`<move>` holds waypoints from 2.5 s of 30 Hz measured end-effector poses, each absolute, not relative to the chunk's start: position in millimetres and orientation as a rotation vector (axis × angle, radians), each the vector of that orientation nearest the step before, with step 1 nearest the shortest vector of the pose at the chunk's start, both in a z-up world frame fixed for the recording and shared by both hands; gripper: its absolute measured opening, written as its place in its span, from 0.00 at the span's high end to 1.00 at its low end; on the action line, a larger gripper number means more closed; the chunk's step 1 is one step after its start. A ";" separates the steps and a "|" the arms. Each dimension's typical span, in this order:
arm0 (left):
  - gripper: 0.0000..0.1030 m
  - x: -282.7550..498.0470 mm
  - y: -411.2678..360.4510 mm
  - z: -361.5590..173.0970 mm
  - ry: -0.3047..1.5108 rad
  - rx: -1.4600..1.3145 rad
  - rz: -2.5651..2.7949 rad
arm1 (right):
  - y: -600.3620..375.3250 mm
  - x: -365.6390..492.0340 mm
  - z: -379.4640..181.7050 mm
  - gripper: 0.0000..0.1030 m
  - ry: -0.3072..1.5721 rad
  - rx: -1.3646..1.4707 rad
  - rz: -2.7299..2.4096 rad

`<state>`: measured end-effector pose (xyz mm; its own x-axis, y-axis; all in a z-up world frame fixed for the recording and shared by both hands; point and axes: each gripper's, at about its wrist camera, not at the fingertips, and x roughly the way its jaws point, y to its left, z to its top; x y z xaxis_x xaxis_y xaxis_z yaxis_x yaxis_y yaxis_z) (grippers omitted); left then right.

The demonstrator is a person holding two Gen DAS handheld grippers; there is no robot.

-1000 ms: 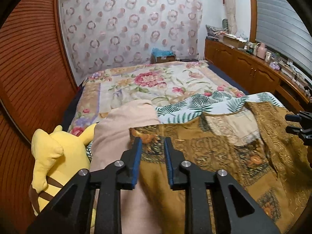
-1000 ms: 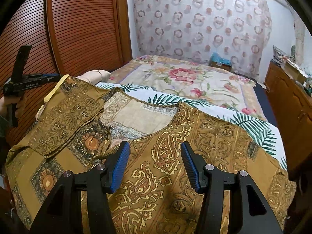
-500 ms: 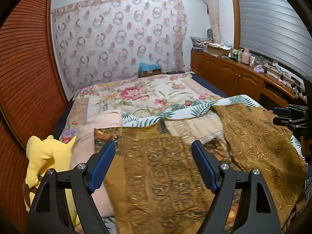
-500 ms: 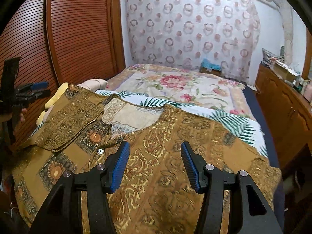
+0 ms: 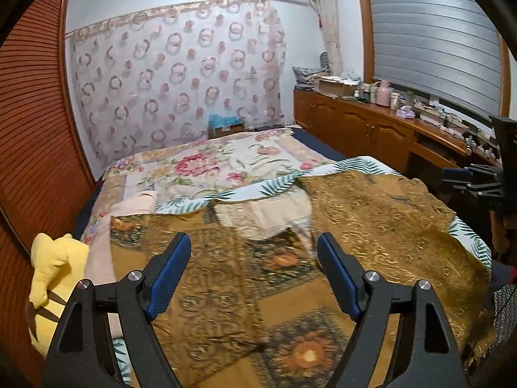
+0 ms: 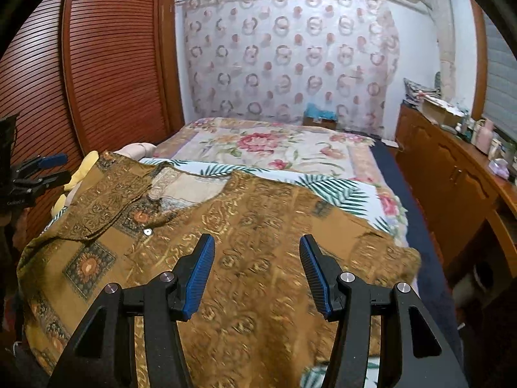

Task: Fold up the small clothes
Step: 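Move the right tool to the shirt's other side and grasp its edge, then fold the gripped side inward over the back with the right tool, release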

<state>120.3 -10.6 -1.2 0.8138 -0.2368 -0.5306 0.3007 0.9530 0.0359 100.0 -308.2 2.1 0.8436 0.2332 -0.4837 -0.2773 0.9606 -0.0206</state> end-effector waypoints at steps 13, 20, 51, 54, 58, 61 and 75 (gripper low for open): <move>0.21 103.5 -55.3 -29.3 0.606 0.122 -0.363 | -340.9 78.6 -12.8 0.45 0.546 -0.041 0.148; 0.21 98.0 -73.9 -50.8 0.649 0.116 -0.393 | -365.2 80.7 -23.0 0.45 0.604 -0.012 0.077; 0.21 78.2 -89.5 -74.4 0.686 0.097 -0.415 | -376.2 121.3 -38.4 0.57 0.747 0.000 0.012; 0.21 77.3 -86.1 -72.4 0.678 0.098 -0.406 | -364.9 117.9 -37.9 0.74 0.741 -0.049 0.023; 0.21 76.8 -80.6 -69.0 0.665 0.097 -0.396 | -352.3 111.4 -32.1 0.89 0.709 -0.084 0.059; 0.21 77.6 -73.3 -65.0 0.652 0.101 -0.377 | -346.9 102.9 -15.1 0.90 0.650 -0.086 0.073; 0.21 74.7 -30.2 -50.6 0.607 0.045 -0.300 | -238.9 58.0 18.4 0.90 0.540 -0.195 0.329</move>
<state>74.7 -30.2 -50.6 0.7797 -0.2641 -0.5677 0.2903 0.9558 -0.0459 58.0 -238.9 18.4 0.8070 0.2551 -0.5326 -0.3567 0.9293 -0.0953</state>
